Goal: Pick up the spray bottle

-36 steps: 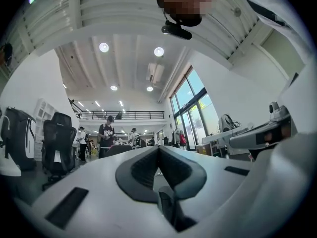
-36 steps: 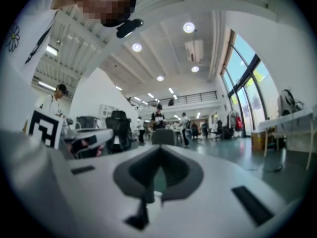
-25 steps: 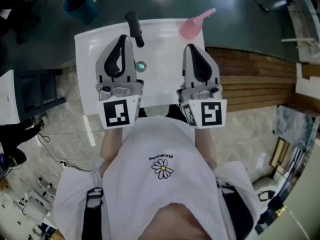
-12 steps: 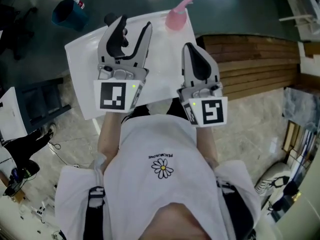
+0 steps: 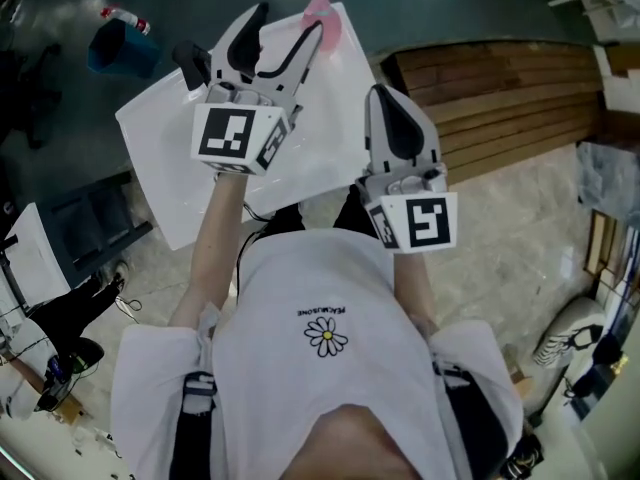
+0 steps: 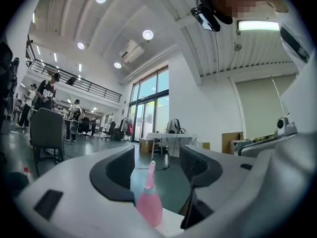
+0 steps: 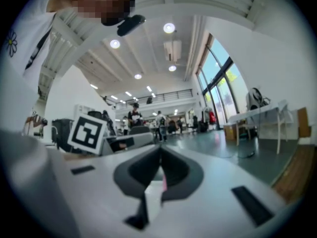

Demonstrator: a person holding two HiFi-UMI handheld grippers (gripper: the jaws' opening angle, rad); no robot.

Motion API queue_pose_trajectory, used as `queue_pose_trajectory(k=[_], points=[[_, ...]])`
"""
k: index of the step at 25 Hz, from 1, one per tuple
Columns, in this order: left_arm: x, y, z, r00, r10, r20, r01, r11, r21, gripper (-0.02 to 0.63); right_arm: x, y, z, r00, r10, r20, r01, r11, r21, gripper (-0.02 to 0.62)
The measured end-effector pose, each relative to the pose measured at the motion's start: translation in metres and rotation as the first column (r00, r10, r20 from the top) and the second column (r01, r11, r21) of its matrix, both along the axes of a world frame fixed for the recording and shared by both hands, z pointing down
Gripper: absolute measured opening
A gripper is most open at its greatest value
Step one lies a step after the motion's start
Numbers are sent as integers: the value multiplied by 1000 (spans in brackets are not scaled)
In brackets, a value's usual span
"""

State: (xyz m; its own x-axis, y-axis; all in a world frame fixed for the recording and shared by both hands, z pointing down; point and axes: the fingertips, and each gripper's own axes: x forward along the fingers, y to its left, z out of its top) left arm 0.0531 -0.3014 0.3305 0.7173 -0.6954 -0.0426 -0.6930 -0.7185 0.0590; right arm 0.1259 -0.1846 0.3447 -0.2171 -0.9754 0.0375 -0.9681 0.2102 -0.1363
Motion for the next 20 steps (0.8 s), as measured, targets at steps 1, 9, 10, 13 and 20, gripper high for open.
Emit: queue_pose_trajectory(k=[1,9,10,13,20], points=[[6,-4,4,1000,5,5,-5,1000,-9,290,5,2,2,1000,9,3,-9,1000,-4,29],[37,-43,55,993,13,121,-2,996,-95,290,33,12,14,996,82,35,-81,996,-28,29],[40,-48,64,990,13,138,2,994,-113,290,35,12,16,995,89,38,-87,996,-32,29],[46,-58,86,985,16,171,12,987,-160,290,41,13,20,993,104,48,-102,994,-41,29],[57,-72,114,979,50,195,-3,972,-236,287,50,13,31,991,126,54,-122,990,-65,29]])
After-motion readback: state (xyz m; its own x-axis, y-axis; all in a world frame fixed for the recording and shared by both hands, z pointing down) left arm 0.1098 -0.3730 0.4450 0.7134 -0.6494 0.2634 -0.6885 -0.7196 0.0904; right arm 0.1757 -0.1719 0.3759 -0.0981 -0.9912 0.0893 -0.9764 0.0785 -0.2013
